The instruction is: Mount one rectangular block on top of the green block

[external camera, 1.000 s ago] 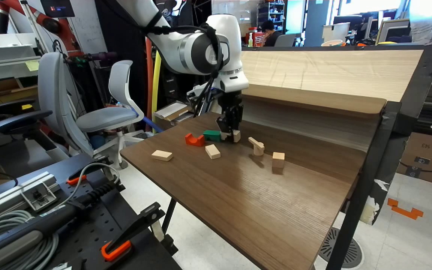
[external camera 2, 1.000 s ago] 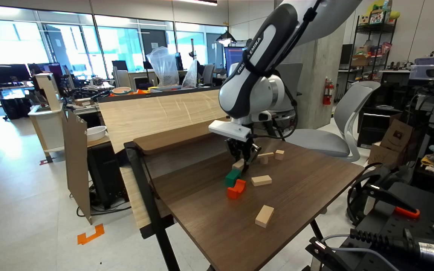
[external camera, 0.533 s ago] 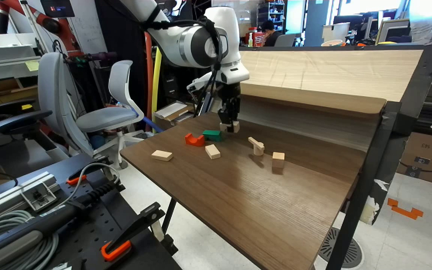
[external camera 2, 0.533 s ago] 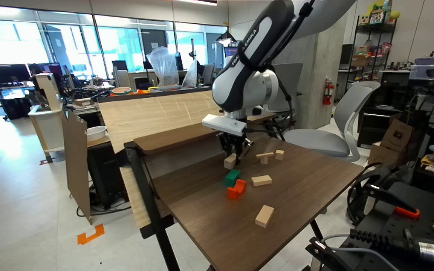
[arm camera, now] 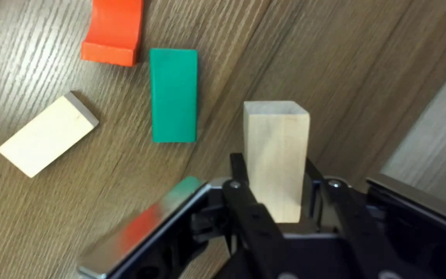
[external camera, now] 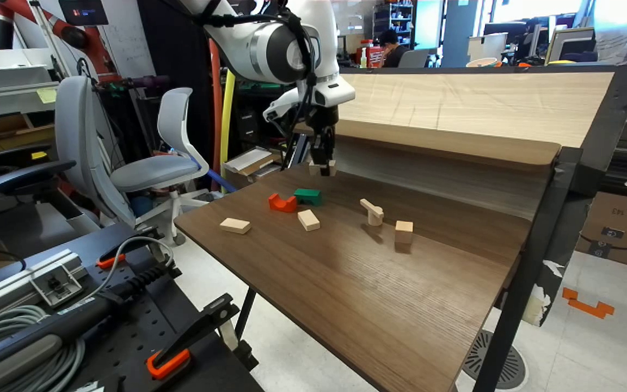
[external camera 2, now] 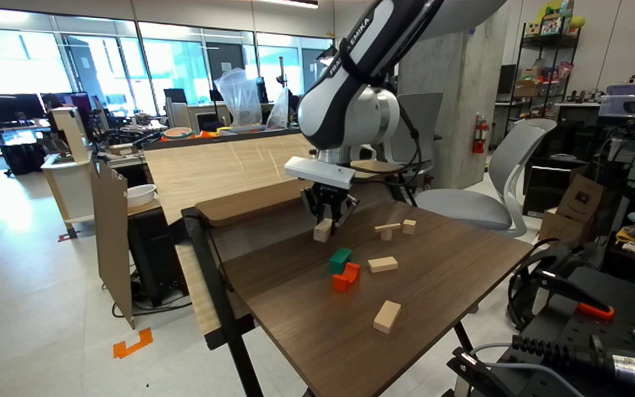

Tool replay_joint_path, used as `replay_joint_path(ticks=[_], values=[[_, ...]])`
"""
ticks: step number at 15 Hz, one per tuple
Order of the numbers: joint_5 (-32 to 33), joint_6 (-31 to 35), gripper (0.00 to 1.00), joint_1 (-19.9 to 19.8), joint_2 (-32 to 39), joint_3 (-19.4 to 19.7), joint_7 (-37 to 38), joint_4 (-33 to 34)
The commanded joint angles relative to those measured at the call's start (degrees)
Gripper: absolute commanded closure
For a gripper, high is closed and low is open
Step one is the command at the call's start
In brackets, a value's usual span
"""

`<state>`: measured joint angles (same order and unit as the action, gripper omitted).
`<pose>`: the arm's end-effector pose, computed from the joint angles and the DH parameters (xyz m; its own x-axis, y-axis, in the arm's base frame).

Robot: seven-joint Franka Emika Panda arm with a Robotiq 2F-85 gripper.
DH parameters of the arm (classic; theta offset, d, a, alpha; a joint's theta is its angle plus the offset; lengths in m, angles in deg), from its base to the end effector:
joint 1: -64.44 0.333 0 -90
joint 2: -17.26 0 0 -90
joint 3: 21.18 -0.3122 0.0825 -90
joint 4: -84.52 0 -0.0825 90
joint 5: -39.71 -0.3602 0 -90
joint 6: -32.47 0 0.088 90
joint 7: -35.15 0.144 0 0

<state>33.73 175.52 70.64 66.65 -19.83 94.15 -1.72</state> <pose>0.7046 0.0639 0.1425 0.5264 -0.8500 0.0186 -0.8407 -0.5236 -0.1378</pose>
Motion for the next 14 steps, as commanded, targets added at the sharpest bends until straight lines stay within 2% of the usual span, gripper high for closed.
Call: replay_joint_path(ticks=[1, 14], values=[[-2.16, 0.71, 0.92, -0.46, -3.46, -0.80, -4.44, -3.74], [-1.73, 1.30, 0.92, 1.56, -5.65, 1.78, -3.38, -9.65]])
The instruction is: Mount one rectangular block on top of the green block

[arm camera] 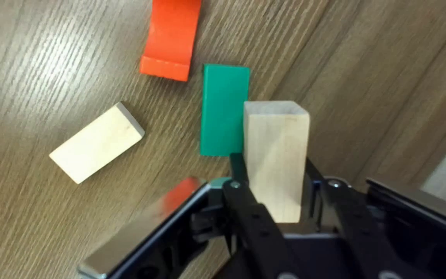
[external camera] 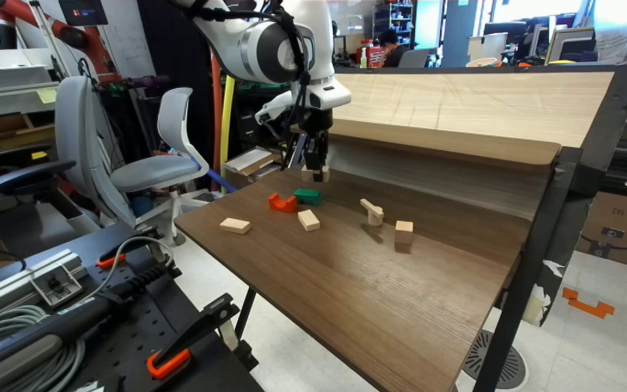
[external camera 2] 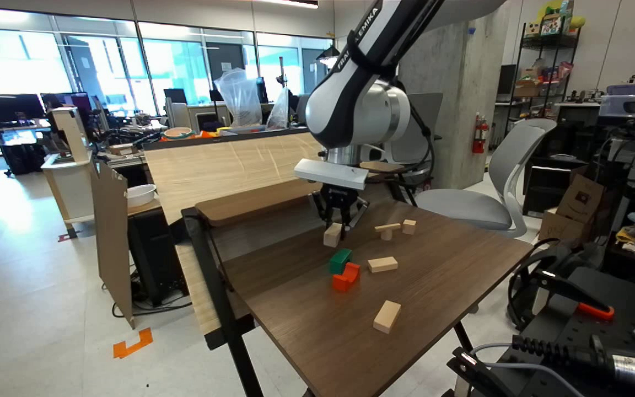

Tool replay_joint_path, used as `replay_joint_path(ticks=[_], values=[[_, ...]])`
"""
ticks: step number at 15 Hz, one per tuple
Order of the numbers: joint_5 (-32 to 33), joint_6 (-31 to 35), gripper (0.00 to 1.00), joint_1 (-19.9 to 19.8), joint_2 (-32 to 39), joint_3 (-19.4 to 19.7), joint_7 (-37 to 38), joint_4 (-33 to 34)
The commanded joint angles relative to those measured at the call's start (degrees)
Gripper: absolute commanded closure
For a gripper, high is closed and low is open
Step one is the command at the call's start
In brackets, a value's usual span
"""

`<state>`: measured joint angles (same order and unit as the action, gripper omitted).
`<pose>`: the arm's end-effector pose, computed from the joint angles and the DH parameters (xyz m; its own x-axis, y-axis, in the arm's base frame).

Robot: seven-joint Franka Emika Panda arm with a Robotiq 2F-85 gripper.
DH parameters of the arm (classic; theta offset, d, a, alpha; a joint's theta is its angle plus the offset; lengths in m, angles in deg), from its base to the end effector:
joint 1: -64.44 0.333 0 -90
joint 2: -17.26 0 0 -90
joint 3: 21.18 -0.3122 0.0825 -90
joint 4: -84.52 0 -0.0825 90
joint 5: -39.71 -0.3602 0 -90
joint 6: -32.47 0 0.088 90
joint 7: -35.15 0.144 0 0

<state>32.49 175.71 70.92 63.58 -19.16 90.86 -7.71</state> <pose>0.6803 0.0575 0.1376 0.5568 -0.8306 -0.0025 -0.8267 -0.5539 -0.0991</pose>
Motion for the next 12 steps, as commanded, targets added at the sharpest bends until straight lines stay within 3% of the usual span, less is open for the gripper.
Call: replay_joint_path(ticks=[1, 12], values=[[-0.32, 1.47, 0.92, 1.49, -2.50, 1.27, -0.04, -4.07], [0.65, 4.51, 0.92, 4.22, -2.57, 3.34, 1.37, -7.15]])
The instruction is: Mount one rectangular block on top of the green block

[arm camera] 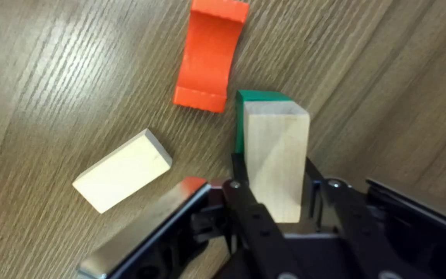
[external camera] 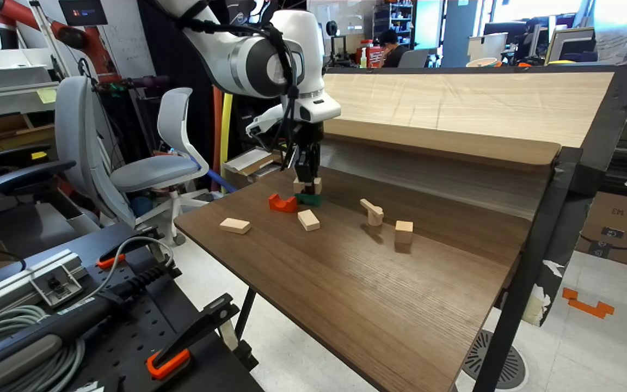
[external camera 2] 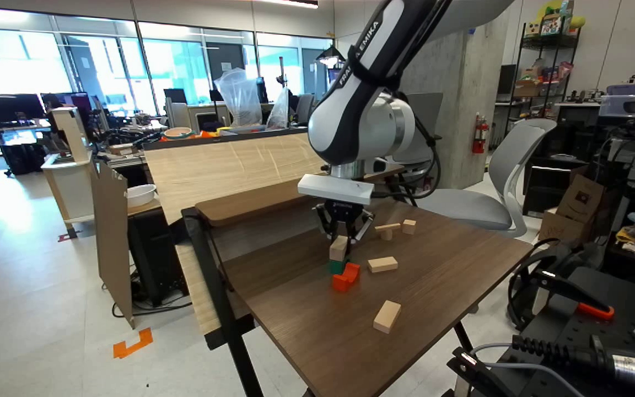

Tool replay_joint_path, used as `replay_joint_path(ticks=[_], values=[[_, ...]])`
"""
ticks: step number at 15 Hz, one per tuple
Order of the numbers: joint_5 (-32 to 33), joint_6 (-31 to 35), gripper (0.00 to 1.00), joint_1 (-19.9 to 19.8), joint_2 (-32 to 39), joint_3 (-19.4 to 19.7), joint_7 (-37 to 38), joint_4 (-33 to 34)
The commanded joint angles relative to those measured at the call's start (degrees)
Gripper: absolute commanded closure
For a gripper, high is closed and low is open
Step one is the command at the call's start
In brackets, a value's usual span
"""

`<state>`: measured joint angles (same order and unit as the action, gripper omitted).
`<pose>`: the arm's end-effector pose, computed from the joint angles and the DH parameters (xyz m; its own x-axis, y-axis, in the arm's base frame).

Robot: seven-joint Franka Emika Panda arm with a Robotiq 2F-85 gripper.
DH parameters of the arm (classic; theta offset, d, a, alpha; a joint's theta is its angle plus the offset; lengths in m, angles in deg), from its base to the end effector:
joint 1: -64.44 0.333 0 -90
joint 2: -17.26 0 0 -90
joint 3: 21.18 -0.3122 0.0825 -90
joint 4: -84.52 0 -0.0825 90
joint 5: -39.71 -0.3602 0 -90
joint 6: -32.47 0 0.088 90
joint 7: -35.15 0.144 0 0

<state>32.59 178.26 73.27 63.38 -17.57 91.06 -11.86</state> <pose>0.6603 0.0643 0.1166 0.5694 -0.8220 0.0079 -0.8200 -0.5686 -0.0660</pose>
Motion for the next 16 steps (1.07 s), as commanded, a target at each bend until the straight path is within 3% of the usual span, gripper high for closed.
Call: replay_joint_path(ticks=[1, 16], values=[[0.62, 2.41, 0.92, 2.15, -2.33, 2.05, 1.28, -3.12], [2.09, 2.49, 0.92, 5.41, -1.95, 4.68, 7.25, -2.94]])
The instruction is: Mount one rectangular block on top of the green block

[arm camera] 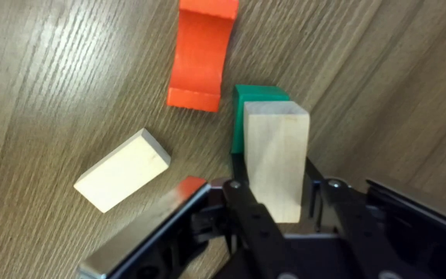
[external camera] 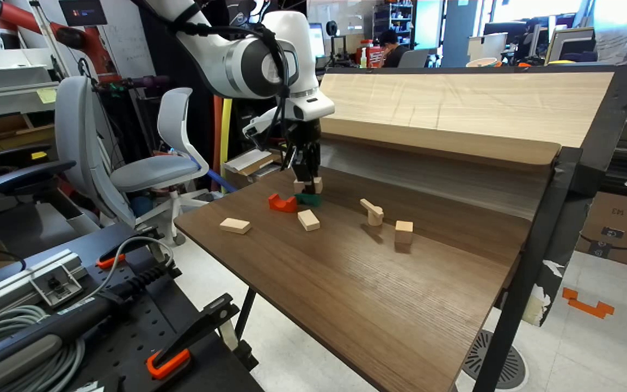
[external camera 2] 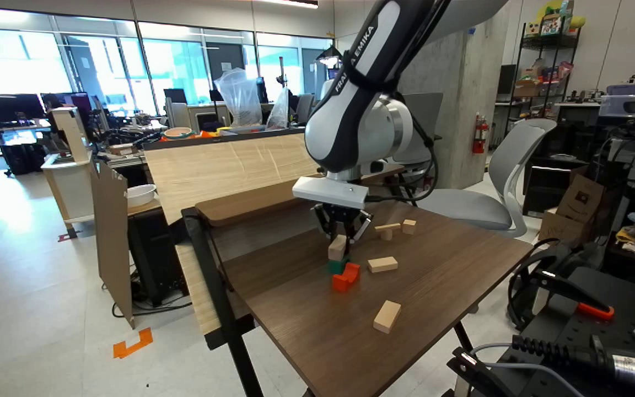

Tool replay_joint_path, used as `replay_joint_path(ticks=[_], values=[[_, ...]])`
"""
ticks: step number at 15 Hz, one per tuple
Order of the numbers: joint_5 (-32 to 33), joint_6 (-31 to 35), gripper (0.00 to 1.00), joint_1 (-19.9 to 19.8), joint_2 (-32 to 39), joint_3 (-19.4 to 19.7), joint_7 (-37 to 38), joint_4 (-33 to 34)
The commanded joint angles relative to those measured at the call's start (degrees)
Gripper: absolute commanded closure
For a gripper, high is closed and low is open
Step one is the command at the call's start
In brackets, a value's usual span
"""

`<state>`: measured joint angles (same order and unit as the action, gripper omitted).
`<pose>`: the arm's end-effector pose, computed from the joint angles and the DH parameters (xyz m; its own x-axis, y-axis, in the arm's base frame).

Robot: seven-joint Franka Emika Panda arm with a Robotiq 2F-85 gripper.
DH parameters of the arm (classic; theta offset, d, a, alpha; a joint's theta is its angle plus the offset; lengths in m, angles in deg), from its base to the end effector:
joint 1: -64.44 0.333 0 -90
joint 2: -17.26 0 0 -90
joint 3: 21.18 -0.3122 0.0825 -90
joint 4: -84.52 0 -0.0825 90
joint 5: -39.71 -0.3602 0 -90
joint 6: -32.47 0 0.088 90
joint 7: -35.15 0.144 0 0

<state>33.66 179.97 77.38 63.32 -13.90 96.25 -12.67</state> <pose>0.6594 0.0716 0.1175 0.5273 -0.8472 0.0643 -0.8455 -0.5307 -0.0594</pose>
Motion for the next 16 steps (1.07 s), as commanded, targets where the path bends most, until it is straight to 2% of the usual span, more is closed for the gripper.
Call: replay_joint_path(ticks=[1, 16], values=[[1.07, 0.74, 0.92, 1.30, -1.88, 0.99, 2.28, -2.11], [0.74, 0.53, 0.92, 1.04, -2.97, 0.40, 5.47, -2.23]])
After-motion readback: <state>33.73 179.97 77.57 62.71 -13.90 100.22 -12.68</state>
